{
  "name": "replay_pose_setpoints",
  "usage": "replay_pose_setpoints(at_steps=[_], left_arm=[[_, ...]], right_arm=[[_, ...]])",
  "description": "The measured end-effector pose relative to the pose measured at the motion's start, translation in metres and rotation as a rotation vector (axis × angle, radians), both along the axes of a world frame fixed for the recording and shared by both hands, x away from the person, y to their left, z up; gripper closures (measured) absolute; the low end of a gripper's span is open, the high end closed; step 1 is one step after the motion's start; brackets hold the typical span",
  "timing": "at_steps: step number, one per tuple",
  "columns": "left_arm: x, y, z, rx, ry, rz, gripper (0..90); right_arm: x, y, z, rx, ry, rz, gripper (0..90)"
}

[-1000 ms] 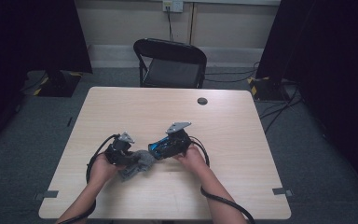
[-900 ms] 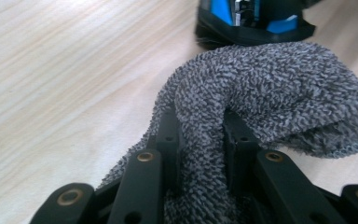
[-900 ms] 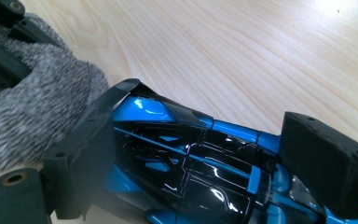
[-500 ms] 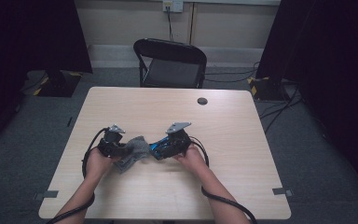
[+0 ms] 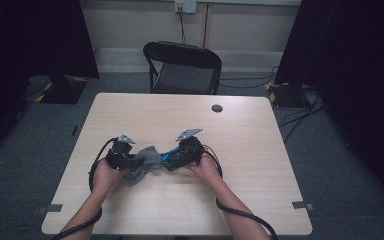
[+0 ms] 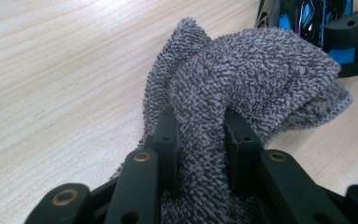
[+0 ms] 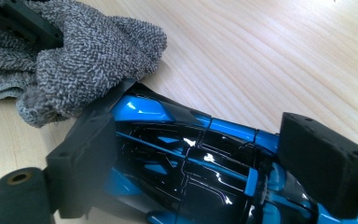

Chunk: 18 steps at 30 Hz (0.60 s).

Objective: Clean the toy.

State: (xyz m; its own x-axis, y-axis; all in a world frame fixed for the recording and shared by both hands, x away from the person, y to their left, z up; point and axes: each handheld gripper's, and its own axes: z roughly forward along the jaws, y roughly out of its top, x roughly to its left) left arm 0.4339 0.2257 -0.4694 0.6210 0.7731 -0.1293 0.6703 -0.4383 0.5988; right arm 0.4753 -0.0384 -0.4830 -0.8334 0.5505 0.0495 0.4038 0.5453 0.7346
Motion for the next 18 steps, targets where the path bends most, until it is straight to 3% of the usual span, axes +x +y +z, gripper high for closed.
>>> replay_pose_setpoints(at_steps=[11,18], left_arm=[[0.001,0.0,0.0,-0.004,-0.003,0.007,69.1],[0.004,-0.001,0.003,-0.023,-0.008,0.033,68.8]], right_arm=[[-0.001,-0.019,0.007,-0.028,-0.014,-0.03,14.4],[-0.009,-0.03,0.007,0.007,-0.011,-0.022,14.6]])
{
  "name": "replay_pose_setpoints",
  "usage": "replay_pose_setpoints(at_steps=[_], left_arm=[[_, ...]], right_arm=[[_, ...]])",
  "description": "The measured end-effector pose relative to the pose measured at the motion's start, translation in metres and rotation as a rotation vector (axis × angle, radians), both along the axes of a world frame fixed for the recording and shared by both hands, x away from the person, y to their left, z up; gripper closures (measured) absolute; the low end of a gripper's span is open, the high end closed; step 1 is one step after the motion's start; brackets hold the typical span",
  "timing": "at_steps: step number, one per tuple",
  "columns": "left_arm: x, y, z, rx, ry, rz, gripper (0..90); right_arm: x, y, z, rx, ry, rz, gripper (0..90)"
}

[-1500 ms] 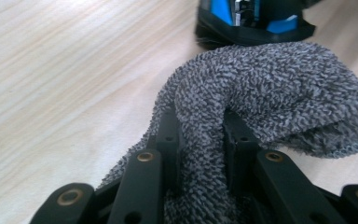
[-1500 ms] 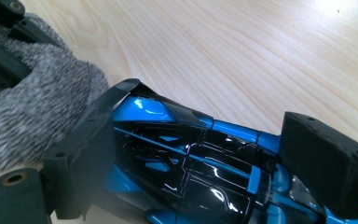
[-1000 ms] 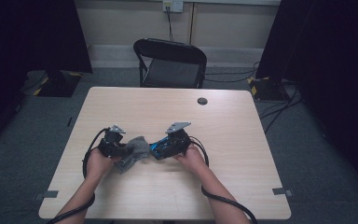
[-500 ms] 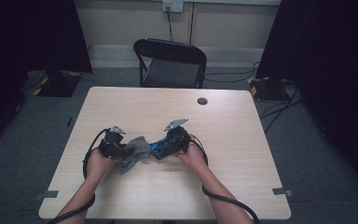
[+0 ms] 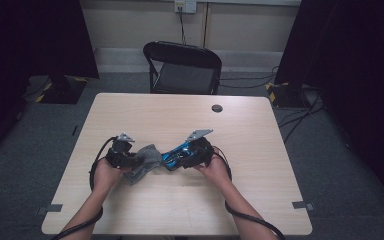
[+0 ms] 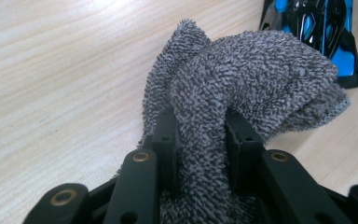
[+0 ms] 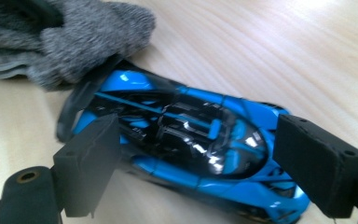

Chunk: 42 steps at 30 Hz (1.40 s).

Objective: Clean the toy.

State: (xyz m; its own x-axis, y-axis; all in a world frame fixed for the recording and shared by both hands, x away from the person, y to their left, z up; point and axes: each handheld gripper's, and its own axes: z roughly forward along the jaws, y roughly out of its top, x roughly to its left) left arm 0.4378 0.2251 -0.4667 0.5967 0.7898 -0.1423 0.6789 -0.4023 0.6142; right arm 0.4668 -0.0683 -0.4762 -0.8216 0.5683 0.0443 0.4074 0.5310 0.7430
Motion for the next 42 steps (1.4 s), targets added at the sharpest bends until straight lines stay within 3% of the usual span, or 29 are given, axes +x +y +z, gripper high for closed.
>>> replay_pose_setpoints(at_steps=[3,8,9,16,17,21,24,27,30,32,36,39,42], left_arm=[[0.002,0.0,0.002,-0.003,-0.001,0.005,68.6],[0.007,-0.001,0.005,-0.018,-0.011,0.015,68.6],[0.009,-0.003,0.007,-0.028,-0.015,0.019,68.6],[0.02,-0.011,0.013,-0.034,-0.02,0.019,68.0],[0.023,-0.013,0.014,-0.037,-0.023,0.024,67.8],[0.046,-0.024,0.019,-0.016,-0.012,0.044,66.6],[0.058,-0.03,0.02,-0.008,0.002,0.048,66.5],[0.078,-0.047,0.019,0.002,0.017,0.066,66.3],[0.087,-0.06,0.015,0.024,0.029,0.037,64.8],[0.089,-0.069,0.012,0.044,0.018,0.016,59.7],[0.086,-0.076,0.009,0.052,-0.026,-0.011,45.3],[0.083,-0.072,0.011,0.061,-0.036,-0.02,42.1],[0.076,-0.057,0.01,0.065,-0.036,-0.013,41.2]], right_arm=[[-0.004,0.002,-0.008,-0.04,-0.011,0.014,10.5],[-0.005,0.001,-0.007,-0.027,-0.008,0.004,14.7],[-0.006,0.001,-0.003,0.002,-0.002,0.006,14.6],[-0.002,0.01,0.0,-0.02,0.019,-0.003,13.4],[-0.002,0.012,-0.004,-0.018,0.028,-0.018,7.2],[-0.003,0.009,-0.009,0.0,0.026,-0.036,2.8],[-0.004,0.008,-0.01,0.001,0.025,-0.038,2.8],[-0.006,0.008,-0.01,-0.022,0.008,-0.021,3.3],[-0.005,0.006,-0.009,-0.011,0.014,-0.026,7.7],[-0.004,0.004,-0.007,0.015,0.016,-0.034,13.1],[-0.004,0.009,-0.005,0.008,0.017,-0.034,13.2],[-0.006,0.012,-0.004,0.004,0.009,-0.031,12.6],[-0.008,0.015,-0.004,-0.006,-0.007,-0.033,12.4]])
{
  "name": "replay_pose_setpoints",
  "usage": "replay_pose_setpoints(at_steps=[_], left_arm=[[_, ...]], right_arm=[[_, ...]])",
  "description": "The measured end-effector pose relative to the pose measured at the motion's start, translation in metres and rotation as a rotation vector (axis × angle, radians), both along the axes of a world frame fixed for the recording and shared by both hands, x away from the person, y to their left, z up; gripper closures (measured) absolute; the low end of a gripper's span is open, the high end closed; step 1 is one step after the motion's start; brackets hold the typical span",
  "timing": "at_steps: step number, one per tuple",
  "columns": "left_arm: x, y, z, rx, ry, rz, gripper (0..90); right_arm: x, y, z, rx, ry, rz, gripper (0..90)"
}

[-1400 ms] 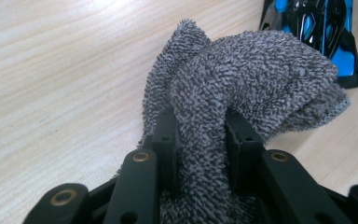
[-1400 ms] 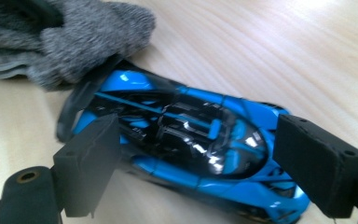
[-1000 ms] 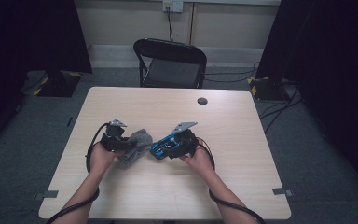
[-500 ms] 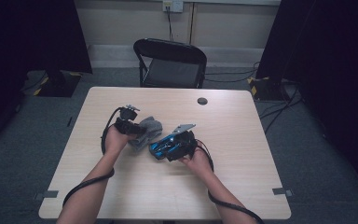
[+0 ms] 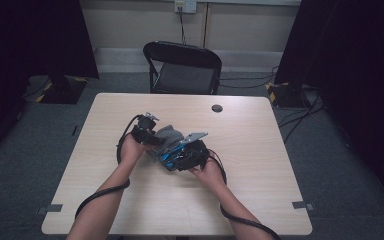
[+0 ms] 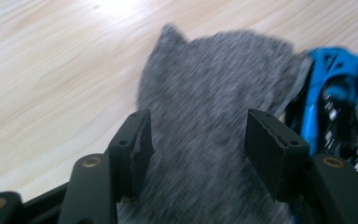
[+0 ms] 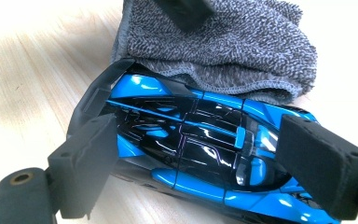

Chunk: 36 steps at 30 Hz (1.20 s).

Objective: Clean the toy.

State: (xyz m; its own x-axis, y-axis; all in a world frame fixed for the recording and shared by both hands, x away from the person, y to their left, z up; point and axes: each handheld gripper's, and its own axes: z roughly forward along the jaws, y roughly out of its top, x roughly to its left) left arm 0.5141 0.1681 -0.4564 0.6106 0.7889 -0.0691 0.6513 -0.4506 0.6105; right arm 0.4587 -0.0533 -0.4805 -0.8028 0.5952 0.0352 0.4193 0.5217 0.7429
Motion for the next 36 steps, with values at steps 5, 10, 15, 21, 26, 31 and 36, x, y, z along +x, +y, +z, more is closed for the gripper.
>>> replay_pose_setpoints(at_steps=[5,10,15,21,26,31,36], left_arm=[[-0.006,0.012,-0.015,-0.004,0.04,0.01,43.5],[-0.003,0.01,-0.021,-0.032,0.064,-0.006,59.5],[0.007,-0.005,-0.01,-0.023,0.036,-0.048,75.2],[0.021,-0.04,-0.007,0.055,0.04,-0.107,75.3],[0.02,-0.05,-0.011,0.111,0.061,-0.188,76.8],[0.016,-0.039,-0.01,0.085,0.063,-0.207,77.0],[0.011,-0.031,-0.009,0.093,0.063,-0.241,77.5]], right_arm=[[0.001,-0.001,-0.002,-0.004,-0.001,-0.027,12.0],[0.0,0.0,-0.003,-0.007,-0.011,-0.04,12.0],[0.001,0.001,-0.005,-0.005,-0.024,-0.048,11.6],[0.002,-0.001,-0.009,0.018,-0.019,-0.07,6.9],[0.001,-0.002,-0.011,0.035,-0.025,-0.074,6.1],[0.002,-0.001,-0.01,0.027,-0.02,-0.068,6.0],[0.003,-0.001,-0.009,0.022,-0.016,-0.066,6.0]])
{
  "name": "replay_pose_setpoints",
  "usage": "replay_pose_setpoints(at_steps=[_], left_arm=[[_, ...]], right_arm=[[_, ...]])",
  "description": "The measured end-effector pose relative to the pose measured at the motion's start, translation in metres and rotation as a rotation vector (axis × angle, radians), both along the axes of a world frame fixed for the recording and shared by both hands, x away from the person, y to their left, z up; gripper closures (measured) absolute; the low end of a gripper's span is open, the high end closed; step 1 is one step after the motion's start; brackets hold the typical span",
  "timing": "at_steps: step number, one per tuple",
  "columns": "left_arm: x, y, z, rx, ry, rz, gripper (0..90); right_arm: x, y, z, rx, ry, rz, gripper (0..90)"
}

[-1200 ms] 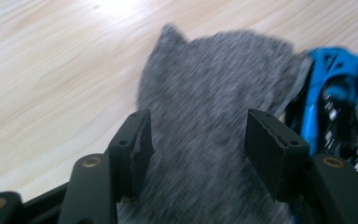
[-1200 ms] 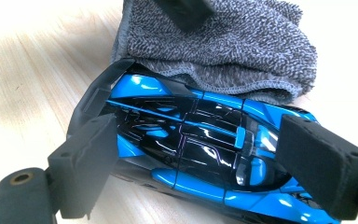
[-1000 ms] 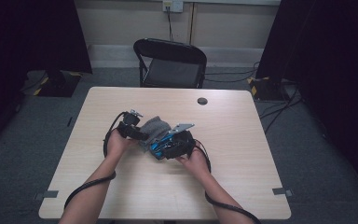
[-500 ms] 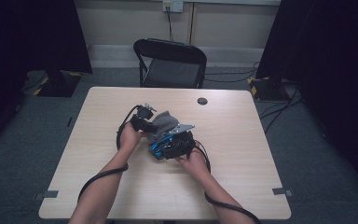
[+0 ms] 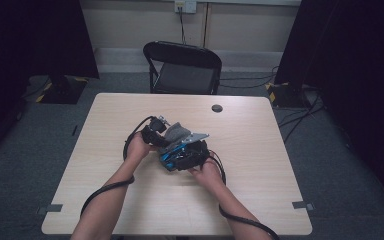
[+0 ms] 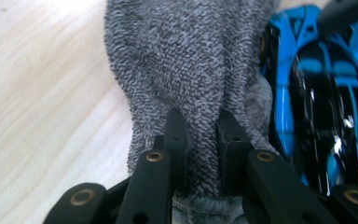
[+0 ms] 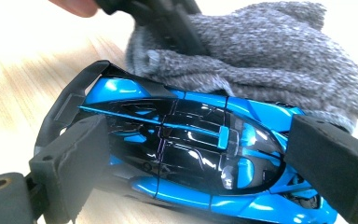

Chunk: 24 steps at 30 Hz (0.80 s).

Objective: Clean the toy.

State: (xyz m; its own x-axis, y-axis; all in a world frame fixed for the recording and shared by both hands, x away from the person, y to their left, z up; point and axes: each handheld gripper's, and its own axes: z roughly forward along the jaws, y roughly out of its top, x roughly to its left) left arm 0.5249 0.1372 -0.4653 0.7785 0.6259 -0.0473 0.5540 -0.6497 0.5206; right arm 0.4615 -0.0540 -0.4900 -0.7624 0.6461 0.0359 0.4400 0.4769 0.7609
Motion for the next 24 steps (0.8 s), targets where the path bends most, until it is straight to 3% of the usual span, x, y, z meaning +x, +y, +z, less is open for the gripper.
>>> replay_pose_setpoints(at_steps=[2,6,9,11,13,14,15,16,18,21,24], left_arm=[[-0.004,0.006,0.003,0.034,-0.01,-0.051,77.7],[-0.008,0.011,0.006,0.052,-0.016,-0.084,77.8],[-0.009,0.017,0.008,0.031,-0.027,-0.053,76.5],[-0.009,0.018,0.007,-0.005,-0.049,-0.003,71.2],[-0.006,0.018,0.008,-0.073,-0.054,0.064,61.7],[-0.006,0.018,0.008,-0.073,-0.054,0.064,58.3],[-0.005,0.018,0.007,-0.102,-0.068,0.083,58.3],[-0.003,0.015,0.005,-0.098,-0.082,0.124,54.7],[-0.001,0.014,0.003,-0.111,-0.081,0.132,50.6],[0.003,0.008,-0.008,-0.145,-0.067,0.203,48.6],[0.003,0.003,-0.016,-0.142,-0.058,0.203,56.3]], right_arm=[[0.0,0.0,0.0,-0.003,0.003,0.001,6.0],[0.001,0.001,0.001,-0.011,0.011,0.003,6.0],[0.001,0.001,0.001,-0.012,0.01,0.005,6.0],[0.001,0.001,0.001,-0.012,0.011,0.005,6.0],[0.001,0.001,0.001,-0.011,0.011,0.004,6.0],[0.001,0.001,0.001,-0.011,0.011,0.004,6.0],[0.001,0.001,0.001,-0.011,0.011,0.003,6.0],[0.001,0.001,0.001,-0.01,0.009,0.004,6.0],[0.001,0.001,0.001,-0.009,0.008,0.004,6.0],[0.002,0.001,0.001,-0.013,0.01,0.007,6.0],[0.001,0.001,0.001,-0.011,0.01,0.006,6.0]])
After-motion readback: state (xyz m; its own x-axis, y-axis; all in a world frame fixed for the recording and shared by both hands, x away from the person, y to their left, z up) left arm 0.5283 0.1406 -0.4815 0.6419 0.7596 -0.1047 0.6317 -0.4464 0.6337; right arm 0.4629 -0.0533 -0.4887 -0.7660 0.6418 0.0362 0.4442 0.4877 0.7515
